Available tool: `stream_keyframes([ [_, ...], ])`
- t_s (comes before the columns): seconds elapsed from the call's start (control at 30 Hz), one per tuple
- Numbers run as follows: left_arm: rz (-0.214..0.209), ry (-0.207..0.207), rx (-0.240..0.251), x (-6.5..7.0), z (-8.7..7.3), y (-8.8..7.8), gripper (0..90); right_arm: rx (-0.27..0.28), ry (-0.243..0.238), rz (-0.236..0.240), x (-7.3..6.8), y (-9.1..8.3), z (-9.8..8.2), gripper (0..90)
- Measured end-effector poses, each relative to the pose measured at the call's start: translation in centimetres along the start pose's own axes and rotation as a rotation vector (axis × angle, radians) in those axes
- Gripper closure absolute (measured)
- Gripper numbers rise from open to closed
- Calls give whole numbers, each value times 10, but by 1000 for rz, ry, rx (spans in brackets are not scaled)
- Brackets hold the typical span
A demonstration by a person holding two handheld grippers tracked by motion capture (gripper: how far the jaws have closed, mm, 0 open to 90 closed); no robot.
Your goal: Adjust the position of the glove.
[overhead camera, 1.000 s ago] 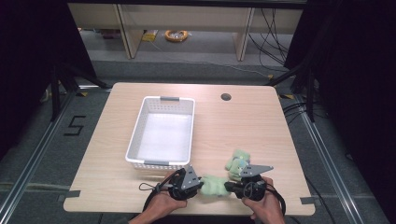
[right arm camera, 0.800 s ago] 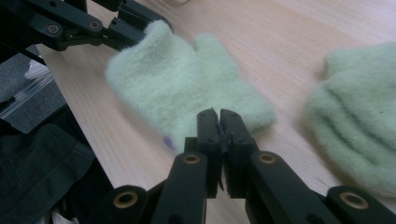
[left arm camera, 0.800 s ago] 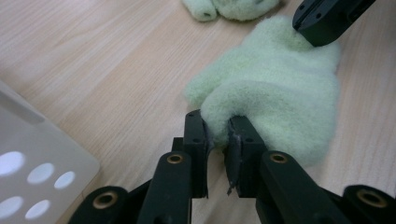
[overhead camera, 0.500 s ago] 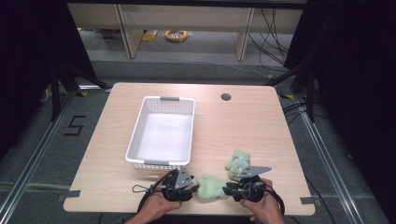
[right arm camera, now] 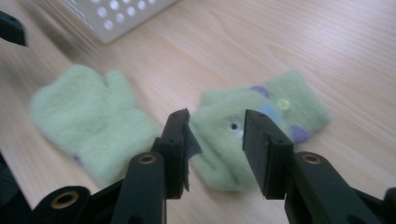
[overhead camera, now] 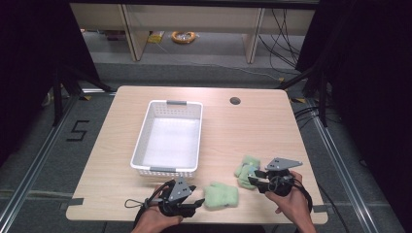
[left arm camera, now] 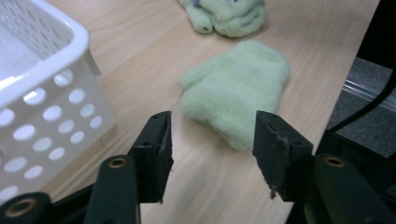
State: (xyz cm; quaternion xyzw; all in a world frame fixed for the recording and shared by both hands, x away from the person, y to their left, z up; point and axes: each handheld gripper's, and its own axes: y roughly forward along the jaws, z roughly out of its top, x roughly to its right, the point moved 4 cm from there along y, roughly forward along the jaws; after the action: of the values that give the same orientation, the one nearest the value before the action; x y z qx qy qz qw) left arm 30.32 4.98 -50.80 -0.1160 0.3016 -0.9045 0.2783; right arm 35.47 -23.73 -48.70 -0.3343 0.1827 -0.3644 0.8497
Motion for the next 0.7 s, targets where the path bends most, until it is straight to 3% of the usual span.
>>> stream_keyframes([
  [0.03,-4,-45,9,3,-2,0,421,-11,-13,-14,6,2,2,616],
  [0.17,-8,-56,-18,4,-5,-1,353,-38,-26,-19,15,12,3,614],
  [0.27,-16,-75,-9,5,-6,-2,342,-17,-20,-21,19,20,5,614],
  [0.3,-19,-78,-16,5,-7,-2,336,-58,-31,-21,21,20,6,609],
  [0.33,-25,-120,-17,7,-9,-2,323,-50,-38,-22,25,27,10,601],
  [0.37,-24,-104,-21,6,-10,-2,322,-43,-27,-13,25,31,13,601],
  [0.47,-21,-118,-30,7,-13,-1,322,-67,-53,-11,29,36,17,600],
  [0.57,-11,-82,-45,5,-15,-1,322,-117,-60,-8,34,46,20,563],
  [0.7,-7,-100,-41,7,-17,1,323,-156,-65,-16,36,56,18,539],
])
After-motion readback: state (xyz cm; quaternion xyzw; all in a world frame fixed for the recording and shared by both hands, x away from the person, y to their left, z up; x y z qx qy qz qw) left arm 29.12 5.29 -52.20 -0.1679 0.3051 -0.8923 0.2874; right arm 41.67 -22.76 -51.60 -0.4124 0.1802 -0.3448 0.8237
